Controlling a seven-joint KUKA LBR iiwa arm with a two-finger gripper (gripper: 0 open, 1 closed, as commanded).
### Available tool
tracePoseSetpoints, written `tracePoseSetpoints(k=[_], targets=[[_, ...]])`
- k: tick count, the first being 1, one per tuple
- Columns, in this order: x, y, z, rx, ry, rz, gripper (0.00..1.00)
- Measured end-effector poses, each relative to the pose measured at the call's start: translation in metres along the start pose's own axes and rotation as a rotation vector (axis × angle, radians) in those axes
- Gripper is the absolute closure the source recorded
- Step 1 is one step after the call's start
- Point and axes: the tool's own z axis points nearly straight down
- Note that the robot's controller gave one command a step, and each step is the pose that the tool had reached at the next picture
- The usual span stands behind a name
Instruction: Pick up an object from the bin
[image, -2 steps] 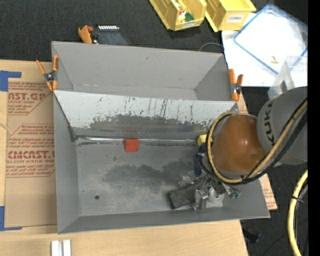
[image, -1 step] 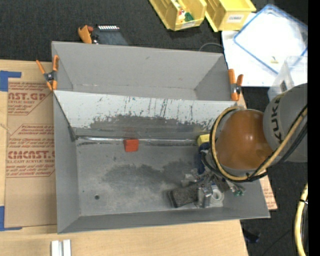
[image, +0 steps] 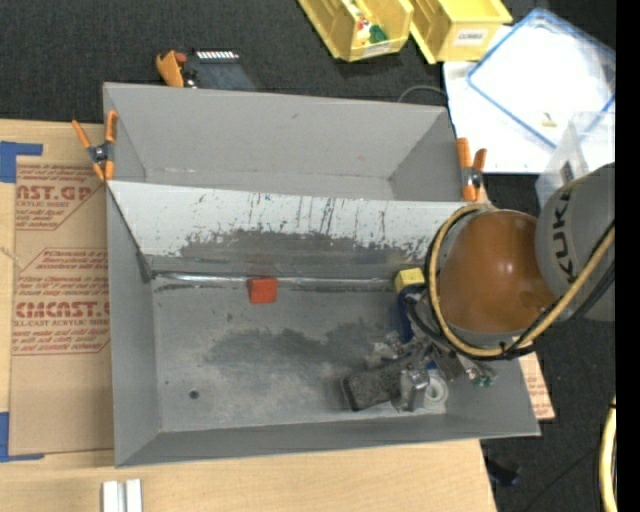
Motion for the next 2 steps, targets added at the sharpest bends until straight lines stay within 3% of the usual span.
tracePoseSetpoints(k=[2], targets=[[0.0,0.001,-0.052,-0.001,0.002,0.0,1.0]])
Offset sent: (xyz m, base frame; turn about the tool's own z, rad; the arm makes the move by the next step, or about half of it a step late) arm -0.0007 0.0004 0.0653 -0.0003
